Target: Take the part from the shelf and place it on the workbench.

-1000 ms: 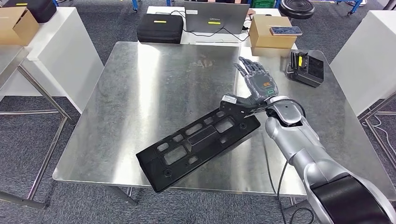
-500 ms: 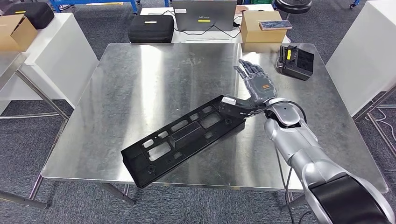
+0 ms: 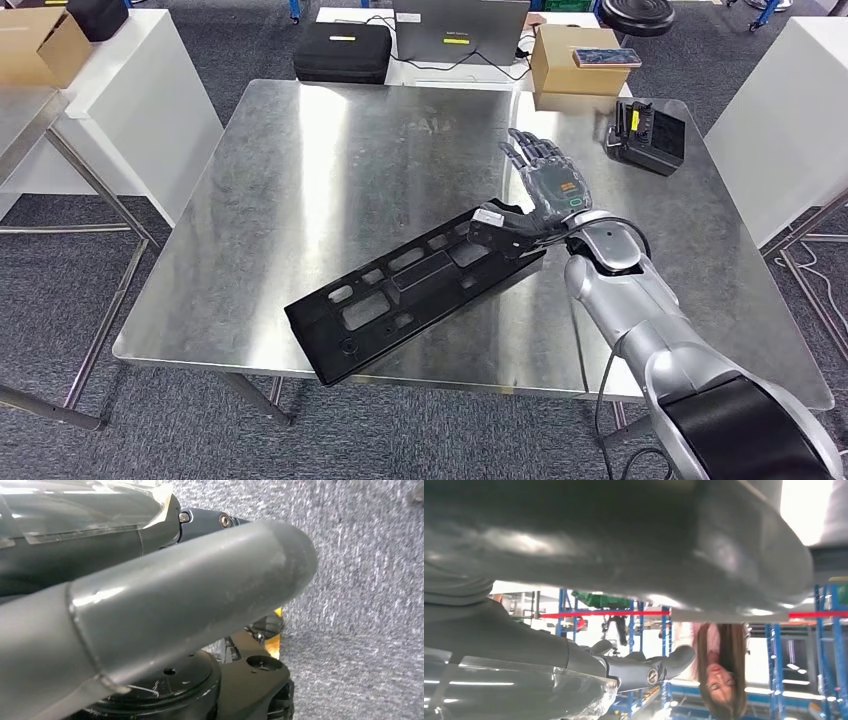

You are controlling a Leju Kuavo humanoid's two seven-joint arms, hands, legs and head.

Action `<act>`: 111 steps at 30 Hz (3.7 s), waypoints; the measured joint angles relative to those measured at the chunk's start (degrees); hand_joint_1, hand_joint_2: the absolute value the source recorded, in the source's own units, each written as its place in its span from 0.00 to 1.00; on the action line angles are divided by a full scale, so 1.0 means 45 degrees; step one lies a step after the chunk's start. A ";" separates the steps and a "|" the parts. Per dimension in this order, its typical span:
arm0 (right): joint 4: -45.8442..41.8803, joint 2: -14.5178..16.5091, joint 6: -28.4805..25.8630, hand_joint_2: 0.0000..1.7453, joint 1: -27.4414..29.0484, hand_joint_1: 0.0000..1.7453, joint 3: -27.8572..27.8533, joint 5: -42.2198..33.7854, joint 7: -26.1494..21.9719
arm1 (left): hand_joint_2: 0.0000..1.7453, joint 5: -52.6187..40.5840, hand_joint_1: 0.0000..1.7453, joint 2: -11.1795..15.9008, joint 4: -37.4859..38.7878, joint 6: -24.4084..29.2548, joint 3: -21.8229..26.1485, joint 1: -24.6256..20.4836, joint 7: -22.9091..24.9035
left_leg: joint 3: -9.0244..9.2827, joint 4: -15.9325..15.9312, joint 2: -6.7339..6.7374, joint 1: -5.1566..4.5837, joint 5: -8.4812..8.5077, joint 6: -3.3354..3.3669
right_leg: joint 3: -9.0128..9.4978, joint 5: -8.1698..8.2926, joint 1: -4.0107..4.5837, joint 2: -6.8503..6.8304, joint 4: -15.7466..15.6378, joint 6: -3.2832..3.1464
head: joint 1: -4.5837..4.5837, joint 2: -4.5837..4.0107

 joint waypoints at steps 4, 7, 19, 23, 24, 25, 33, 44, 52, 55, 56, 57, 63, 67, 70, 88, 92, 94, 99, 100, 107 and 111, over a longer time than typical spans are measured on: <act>0.0035 -0.0010 0.0000 0.00 0.0061 0.00 -0.0002 0.0009 -0.0004 | 0.00 0.0000 0.00 -0.0015 0.0001 0.0011 0.0000 0.0006 -0.0001 | -0.0224 0.0098 -0.0024 0.0001 0.0145 -0.0094 | 0.1374 0.0507 -0.0075 -0.0011 -0.1703 0.0432 | 0.0029 0.0000; 0.0035 -0.0005 -0.0001 0.00 0.0015 0.00 -0.0005 0.0023 -0.0002 | 0.00 0.0000 0.00 -0.0027 0.0002 0.0035 0.0000 -0.0004 -0.0007 | -0.0408 0.0310 -0.0051 -0.0074 0.0196 -0.0254 | 0.2365 0.0933 -0.0038 0.0043 -0.3341 0.0315 | 0.0031 0.0000; 0.0098 0.0033 0.0001 0.00 0.0025 0.00 -0.0005 0.0078 0.0001 | 0.00 -0.0015 0.00 -0.0012 0.0005 0.0012 0.0028 0.0017 -0.0019 | -0.0499 0.2324 -0.0097 0.0142 -0.1306 -0.0786 | 0.1607 0.1595 -0.0180 0.0001 -0.3376 -0.0316 | -0.0154 0.0000; 0.0098 0.0012 0.0001 0.00 -0.0020 0.00 -0.0012 0.0097 0.0005 | 0.00 -0.0067 0.00 0.0022 0.0005 -0.0018 0.0024 -0.0006 -0.0023 | 0.0716 0.0364 -0.0108 0.0001 -0.0908 -0.0538 | 0.1538 0.1793 -0.0132 -0.0005 -0.3411 -0.0052 | -0.0141 0.0000; 0.0098 0.0010 0.0001 0.00 -0.0019 0.00 -0.0013 0.0106 0.0006 | 0.00 -0.0081 0.00 0.0026 0.0005 -0.0022 0.0024 -0.0006 -0.0023 | 0.0687 0.0320 -0.0105 -0.0026 -0.0823 -0.0454 | 0.1527 0.1854 -0.0127 -0.0006 -0.3456 0.0049 | -0.0146 0.0000; 0.0098 -0.0006 0.0001 0.00 -0.0021 0.00 -0.0017 0.0109 0.0007 | 0.00 -0.0087 0.00 0.0028 0.0005 -0.0023 0.0024 -0.0010 -0.0023 | 0.0680 0.0212 -0.0083 -0.0014 -0.0727 -0.0375 | 0.1474 0.1846 -0.0119 -0.0011 -0.3438 0.0114 | -0.0147 0.0000; 0.0141 -0.0132 0.0001 0.00 0.0103 0.00 -0.0049 0.0113 0.0040 | 0.00 -0.0109 0.00 0.0033 0.0005 -0.0034 0.0024 -0.0034 -0.0021 | -0.0037 0.0039 -0.0031 -0.0033 0.0004 -0.0055 | 0.0588 0.0197 -0.0076 -0.0006 -0.0342 0.0186 | 0.0001 0.0001; 0.0161 -0.0099 -0.0013 0.00 0.0092 0.00 -0.0103 0.0123 0.0040 | 0.00 -0.0112 0.00 0.0043 0.0005 -0.0058 0.0024 -0.0041 -0.0022 | -0.1292 0.2253 -0.0093 0.0016 -0.1292 -0.0749 | 0.2091 0.1274 -0.0182 -0.0014 -0.3486 -0.0394 | -0.0083 0.0000; 0.0204 -0.0127 -0.0067 0.00 0.0257 0.00 -0.0125 0.0148 0.0036 | 0.00 -0.0132 0.00 0.0076 0.0005 -0.0157 0.0021 -0.0062 -0.0019 | 0.0622 0.0557 -0.0116 0.0162 -0.0865 -0.0803 | 0.1582 0.1731 -0.0171 -0.0028 -0.3417 -0.0061 | -0.0100 0.0000; 0.0206 -0.0135 -0.0090 0.00 0.0254 0.00 -0.0148 0.0148 0.0023 | 0.00 -0.0140 0.00 0.0083 0.0005 -0.0171 0.0019 -0.0067 -0.0019 | 0.0592 0.0373 -0.0127 0.0066 -0.0720 -0.0569 | 0.1531 0.1878 -0.0145 -0.0033 -0.3441 0.0204 | -0.0094 0.0000; 0.0208 -0.0153 -0.0093 0.00 0.0253 0.00 -0.0165 0.0148 0.0021 | 0.00 -0.0142 0.00 0.0075 0.0005 -0.0175 0.0019 -0.0070 -0.0019 | 0.0555 0.0306 -0.0109 0.0067 -0.0630 -0.0467 | 0.1445 0.1807 -0.0142 -0.0030 -0.3352 0.0250 | -0.0086 0.0000; 0.0210 -0.0174 -0.0096 0.00 0.0247 0.00 -0.0185 0.0148 0.0021 | 0.00 -0.0146 0.00 0.0070 0.0005 -0.0181 0.0019 -0.0073 -0.0019 | 0.0498 0.0244 -0.0089 0.0070 -0.0516 -0.0343 | 0.1289 0.1590 -0.0135 -0.0028 -0.3078 0.0243 | -0.0074 0.0000; 0.0256 -0.0228 -0.0106 0.00 0.0367 0.00 -0.0223 0.0176 0.0021 | 0.00 -0.0161 0.00 0.0060 0.0005 -0.0256 0.0019 -0.0072 -0.0075 | -0.0224 0.0218 -0.0078 -0.0025 0.0079 -0.0090 | 0.0337 -0.0061 -0.0122 -0.0022 0.0029 0.0163 | 0.0019 0.0000; 0.0254 -0.0216 -0.0113 0.00 0.0347 0.00 -0.0225 0.0199 0.0018 | 0.00 -0.0180 0.00 0.0050 0.0005 -0.0262 0.0019 -0.0079 -0.0093 | -0.0566 0.0383 -0.0087 -0.0088 0.0315 -0.0266 | 0.2343 0.0719 -0.0036 -0.0013 -0.3144 0.0238 | 0.0036 0.0001; 0.0257 -0.0213 -0.0115 0.00 0.0342 0.00 -0.0225 0.0215 0.0018 | 0.00 -0.0189 0.00 0.0050 0.0005 -0.0262 0.0019 -0.0069 -0.0097 | -0.0712 0.0430 -0.0094 -0.0108 0.0507 -0.0474 | 0.2395 0.0927 -0.0002 -0.0002 -0.3447 -0.0030 | 0.0039 0.0000; 0.0268 -0.0212 -0.0444 0.00 0.0495 0.00 -0.0243 0.0310 -0.0004 | 0.00 -0.0231 0.00 0.0095 0.0005 -0.0267 0.0019 -0.0085 -0.0101 | 0.0297 0.0217 -0.0082 0.0035 -0.0302 -0.0213 | 0.0958 0.1665 -0.0118 -0.0040 -0.2901 0.0285 | 0.0020 0.0001; 0.0277 -0.0272 -0.0464 0.00 0.0614 0.00 -0.0261 0.0297 -0.0004 | 0.00 -0.0238 0.00 0.0096 0.0005 -0.0268 0.0019 -0.0086 -0.0101 | -0.0192 0.0187 -0.0076 -0.0031 0.0090 -0.0021 | -0.0139 0.0100 -0.0114 -0.0032 0.0180 0.0131 | 0.0075 0.0000; 0.0277 -0.0289 -0.0474 0.00 0.0682 0.00 -0.0263 0.0297 -0.0009 | 0.00 -0.0240 0.00 0.0093 0.0005 -0.0271 0.0019 -0.0084 -0.0100 | -0.0413 0.0195 -0.0086 -0.0073 0.0268 -0.0042 | 0.0389 0.0155 -0.0091 -0.0031 -0.0237 0.0255 | 0.0090 0.0000; 0.0243 -0.0283 -0.0504 0.00 0.0631 0.00 -0.0285 0.0306 -0.0036 | 0.00 -0.0246 0.00 0.0068 0.0005 -0.0268 0.0019 -0.0085 -0.0103 | -0.0692 0.0243 -0.0081 -0.0179 0.0642 -0.0292 | 0.2501 0.0906 0.0116 -0.0024 -0.3600 0.0104 | 0.0085 0.0000; 0.0239 -0.0282 -0.0510 0.25 0.0640 0.00 -0.0288 0.0316 -0.0038 | 0.00 -0.0248 0.00 0.0068 0.0005 -0.0270 0.0019 -0.0081 -0.0113 | -0.0719 0.0231 -0.0079 -0.0179 0.0713 -0.0352 | 0.2465 0.0990 0.0138 -0.0024 -0.3588 0.0035 | 0.0081 0.0000; 0.0239 -0.0237 -0.0523 1.00 0.0708 0.00 -0.0302 0.0266 -0.0108 | 0.00 -0.0288 0.00 0.0097 0.0005 -0.0238 0.0019 -0.0066 -0.0253 | -0.2056 0.3607 -0.0097 0.0089 -0.1498 -0.0909 | 0.1977 0.1532 -0.0161 -0.0075 -0.3668 -0.0411 | -0.0022 0.0000; 0.0231 -0.0237 -0.0504 0.00 0.0822 0.00 -0.0353 0.0052 -0.0234 | 0.00 -0.0300 0.00 0.0112 0.0005 -0.0238 0.0019 -0.0066 -0.0256 | -0.0546 0.1793 -0.0090 0.0253 -0.0769 -0.1004 | 0.1785 0.1702 -0.0198 -0.0067 -0.3629 -0.0273 | -0.0029 0.0000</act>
